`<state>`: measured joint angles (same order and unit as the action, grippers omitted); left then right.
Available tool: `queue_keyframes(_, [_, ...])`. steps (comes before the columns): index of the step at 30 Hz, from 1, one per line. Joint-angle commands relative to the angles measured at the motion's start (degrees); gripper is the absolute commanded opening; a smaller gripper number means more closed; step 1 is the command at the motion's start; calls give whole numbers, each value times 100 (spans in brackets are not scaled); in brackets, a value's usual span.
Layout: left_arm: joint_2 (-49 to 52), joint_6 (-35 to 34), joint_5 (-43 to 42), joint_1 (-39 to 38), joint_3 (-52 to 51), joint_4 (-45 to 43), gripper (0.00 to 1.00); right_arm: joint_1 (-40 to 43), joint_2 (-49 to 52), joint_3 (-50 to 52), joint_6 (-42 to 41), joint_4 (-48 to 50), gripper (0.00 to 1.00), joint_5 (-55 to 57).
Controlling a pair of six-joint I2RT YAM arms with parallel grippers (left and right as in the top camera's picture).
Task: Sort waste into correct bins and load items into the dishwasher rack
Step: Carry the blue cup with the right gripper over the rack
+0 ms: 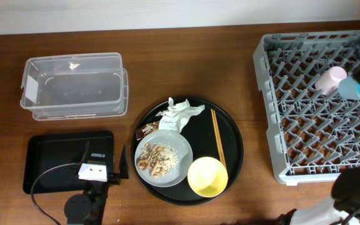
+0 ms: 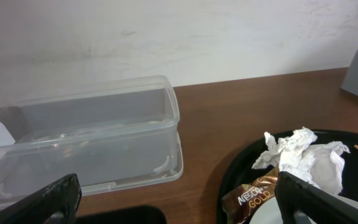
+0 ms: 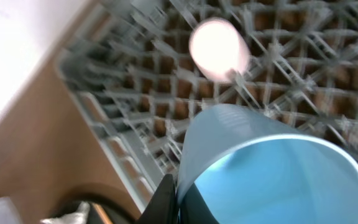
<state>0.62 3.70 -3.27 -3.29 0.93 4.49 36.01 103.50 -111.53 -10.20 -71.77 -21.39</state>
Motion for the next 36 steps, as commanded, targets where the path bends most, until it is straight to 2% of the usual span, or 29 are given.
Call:
queue_keyframes(1, [-28, 92, -83, 31, -46, -13, 99, 612, 492, -24, 973, 251, 4, -2251])
queue_keyframes(10, [-28, 92, -83, 31, -46, -13, 99, 1401, 1991, -24, 1226, 1672, 4, -5195])
queue_keyframes(13, [-28, 92, -83, 31, -46, -15, 99, 1541, 2457, -24, 844, 2140, 4, -5794])
queue_keyframes(20, [-28, 92, -83, 31, -46, -13, 99, 1550, 2802, -24, 800, 2072, 4, -5549])
queue_keyframes(26, [-28, 92, -83, 31, -46, -13, 100, 1515, 2804, -24, 807, 1414, 4, -4035])
queue_keyframes(36, [-28, 92, -83, 31, -46, -15, 99, 1661, 2804, -4, 1298, 765, 4, -2771])
